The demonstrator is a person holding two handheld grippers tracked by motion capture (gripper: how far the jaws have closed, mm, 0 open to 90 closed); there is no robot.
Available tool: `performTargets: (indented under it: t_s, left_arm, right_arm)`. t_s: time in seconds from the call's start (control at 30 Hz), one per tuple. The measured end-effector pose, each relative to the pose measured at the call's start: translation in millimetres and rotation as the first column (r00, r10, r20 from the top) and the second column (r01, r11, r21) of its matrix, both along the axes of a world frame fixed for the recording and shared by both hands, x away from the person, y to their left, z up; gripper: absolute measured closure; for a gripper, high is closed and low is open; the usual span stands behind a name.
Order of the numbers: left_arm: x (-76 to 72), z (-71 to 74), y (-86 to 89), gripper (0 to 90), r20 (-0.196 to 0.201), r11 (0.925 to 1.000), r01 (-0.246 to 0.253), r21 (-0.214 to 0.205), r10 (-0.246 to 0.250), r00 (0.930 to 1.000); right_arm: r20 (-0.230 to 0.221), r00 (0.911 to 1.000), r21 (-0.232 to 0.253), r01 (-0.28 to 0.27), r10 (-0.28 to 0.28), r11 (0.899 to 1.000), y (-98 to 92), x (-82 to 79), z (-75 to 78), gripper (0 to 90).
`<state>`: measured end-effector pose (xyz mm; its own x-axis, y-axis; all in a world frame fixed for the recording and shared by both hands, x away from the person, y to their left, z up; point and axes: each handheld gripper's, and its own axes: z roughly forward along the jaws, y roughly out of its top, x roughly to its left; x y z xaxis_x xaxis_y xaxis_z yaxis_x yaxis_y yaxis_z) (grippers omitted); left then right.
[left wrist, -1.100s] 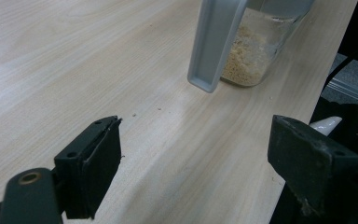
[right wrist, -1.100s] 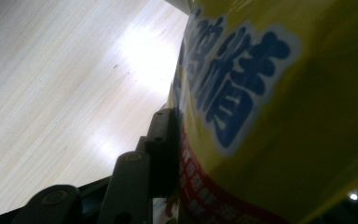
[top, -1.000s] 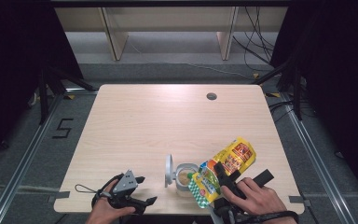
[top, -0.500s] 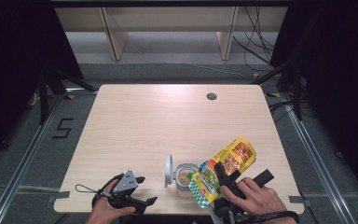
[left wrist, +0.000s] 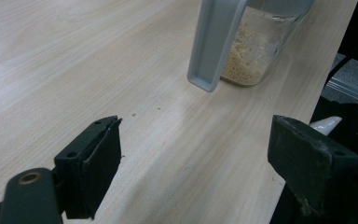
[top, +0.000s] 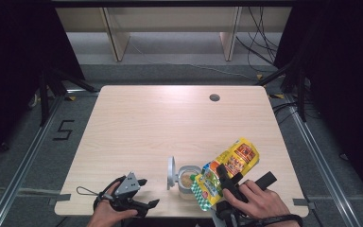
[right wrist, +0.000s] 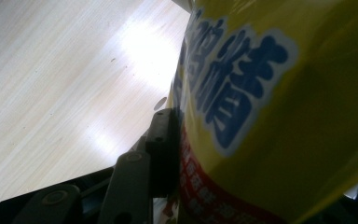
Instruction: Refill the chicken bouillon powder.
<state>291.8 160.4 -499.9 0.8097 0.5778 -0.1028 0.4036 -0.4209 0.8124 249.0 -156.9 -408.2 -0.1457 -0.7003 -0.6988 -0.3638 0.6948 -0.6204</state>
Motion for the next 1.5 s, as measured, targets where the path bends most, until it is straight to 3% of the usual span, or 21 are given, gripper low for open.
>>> performTargets:
  t_s: [0.07,0.13,0.17,0.23,0.33,0.37,0.43,0.47,0.53,0.67,0.73,0.77,0.87,0.9,0.97,1.07,1.17,1.3,1.37,1.47,1.5]
  left_arm:
    - [1.1,-0.2,0.9,17.0,0.003,0.9999,-0.001,0.013,0.001,1.0]
    - [1.1,-0.2,1.1,17.0,0.004,0.9999,0.001,0.014,-0.001,1.0]
    - [0.3,0.0,0.4,17.0,0.002,1.0,0.0,0.004,0.0,1.0]
    - [0.7,0.2,0.8,17.0,0.002,0.9999,0.0,0.016,0.0,1.0]
    - [0.0,0.0,0.0,17.0,0.0,1.0,0.0,0.0,0.0,1.0]
    - [0.1,0.0,0.2,17.0,0.0,1.0,0.0,0.002,0.0,1.0]
    - [1.1,-0.2,1.0,17.0,0.004,0.9999,0.0,0.016,-0.001,1.0]
    - [1.0,-0.2,0.9,17.0,0.003,0.9999,0.002,0.015,-0.002,1.0]
    - [0.1,0.1,0.1,17.0,0.001,1.0,0.0,0.001,0.0,1.0]
    - [0.2,0.2,0.5,17.0,0.003,1.0,0.0,0.006,0.0,1.0]
    - [0.4,0.2,0.5,17.0,0.003,1.0,-0.001,0.005,0.001,1.0]
    - [0.4,0.1,0.5,17.0,0.003,1.0,-0.001,0.006,0.001,1.0]
    - [0.3,0.2,0.5,17.0,0.004,1.0,-0.001,0.005,0.001,1.0]
    - [0.3,0.2,0.5,17.0,0.003,1.0,-0.001,0.006,0.001,1.0]
    - [0.2,0.2,0.6,17.0,0.003,1.0,-0.001,0.005,0.001,1.0]
    - [0.4,0.2,0.6,17.0,0.003,1.0,-0.001,0.006,0.001,1.0]
    - [0.0,0.2,0.3,17.0,0.002,1.0,0.0,0.001,0.0,1.0]
    - [0.4,0.2,0.6,17.0,0.002,1.0,-0.001,0.006,0.001,1.0]
    - [0.0,0.1,0.0,17.0,0.0,1.0,0.0,0.0,0.0,1.0]
    - [-0.2,-0.5,-0.7,17.0,-0.001,1.0,-0.005,-0.008,0.005,1.0]
    - [-0.2,-0.3,-0.6,17.0,-0.003,1.0,-0.003,-0.008,0.003,1.0]
  right_arm:
    - [-0.024,0.9992,0.022,0.032,-0.031,0.999,-0.7,-0.8,-1.8,65.6]
    - [-0.01,0.9998,0.046,0.019,-0.019,0.999,-1.5,-1.1,-3.4,65.6]
    - [-0.027,0.9992,0.022,0.031,-0.031,0.999,-0.4,-0.9,-2.1,65.6]
    - [-0.025,0.9993,0.023,0.028,-0.028,0.999,-0.3,-1.1,-2.3,65.7]
    - [-0.03,0.9991,0.042,0.03,-0.029,0.999,-1.2,-0.5,-3.4,65.7]
    - [-0.026,0.9993,0.025,0.026,-0.025,0.999,-0.8,-0.6,-2.2,65.7]
    - [-0.019,0.9992,0.052,-0.034,0.035,0.998,-2.4,2.7,-3.6,65.7]
    - [-0.007,0.9999,0.044,-0.015,0.016,0.999,-2.7,1.3,-3.5,65.8]
    - [-0.007,0.9995,0.025,-0.031,0.031,0.999,-2.0,1.9,-1.9,65.8]
    - [-0.008,0.9998,0.045,-0.015,0.015,0.999,-2.6,1.1,-3.0,65.8]
    - [-0.033,0.9991,0.029,0.028,-0.027,0.999,-1.5,-0.6,-1.3,65.8]
    - [-0.013,0.9998,0.029,0.013,-0.013,0.999,-1.6,-0.5,-1.8,65.9]
    - [-0.031,0.9993,0.023,0.022,-0.022,0.999,-1.1,-0.4,-1.2,65.9]
    - [-0.033,0.9992,0.031,0.023,-0.022,0.999,-1.4,-0.3,-1.7,65.9]
    - [-0.05,0.9983,0.091,0.033,-0.028,0.995,-2.8,-0.4,-5.4,65.9]
    - [-0.036,0.9991,0.029,0.023,-0.022,0.999,-1.5,-0.2,-1.6,66.0]
    - [-0.038,0.9988,0.044,0.034,-0.033,0.998,-2.5,-0.2,-2.1,66.0]
    - [-0.022,0.9998,0.032,-0.001,0.002,0.999,-2.9,1.5,-1.2,66.2]
    - [-0.048,0.9984,0.057,0.032,-0.029,0.998,-3.4,1.1,-2.2,66.3]
    - [-0.034,0.9993,0.07,0.019,-0.017,0.997,-4.2,1.8,-2.3,66.6]
    - [-0.053,0.9982,0.072,0.031,-0.028,0.997,-4.2,2.4,-2.1,66.6]
